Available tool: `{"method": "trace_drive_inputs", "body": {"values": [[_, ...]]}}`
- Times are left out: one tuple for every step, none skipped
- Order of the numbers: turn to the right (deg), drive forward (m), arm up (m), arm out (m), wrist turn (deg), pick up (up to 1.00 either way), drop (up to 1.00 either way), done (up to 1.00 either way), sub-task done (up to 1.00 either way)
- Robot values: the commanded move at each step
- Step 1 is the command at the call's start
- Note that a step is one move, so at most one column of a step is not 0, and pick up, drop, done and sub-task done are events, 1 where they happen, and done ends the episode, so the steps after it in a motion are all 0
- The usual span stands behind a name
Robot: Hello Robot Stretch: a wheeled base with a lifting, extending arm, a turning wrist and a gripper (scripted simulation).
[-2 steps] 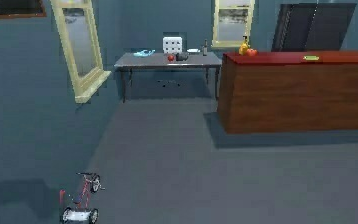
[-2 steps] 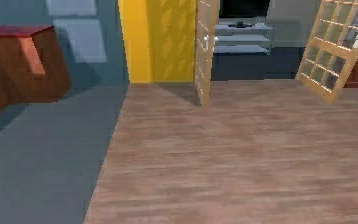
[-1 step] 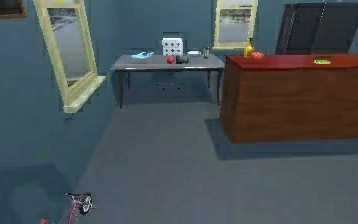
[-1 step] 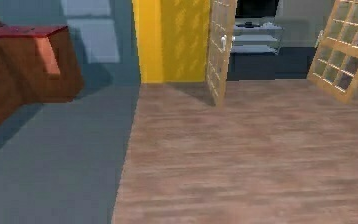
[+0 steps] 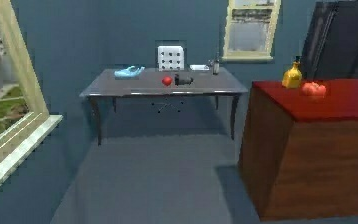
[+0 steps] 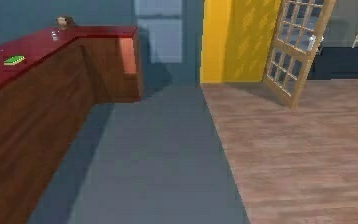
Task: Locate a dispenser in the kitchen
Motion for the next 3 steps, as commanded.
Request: {"method": "trace_drive_inputs", "body": {"values": [[6.0, 0.0, 0.0, 0.0, 0.0, 0.0, 0.0, 0.0, 0.0], [0.0, 0.85, 0.0, 0.0, 0.0, 0.0, 0.0, 0.0, 0.0], [42.0, 0.0, 0.0, 0.0, 0.0, 0.0, 0.0, 0.0, 0.0]]}}
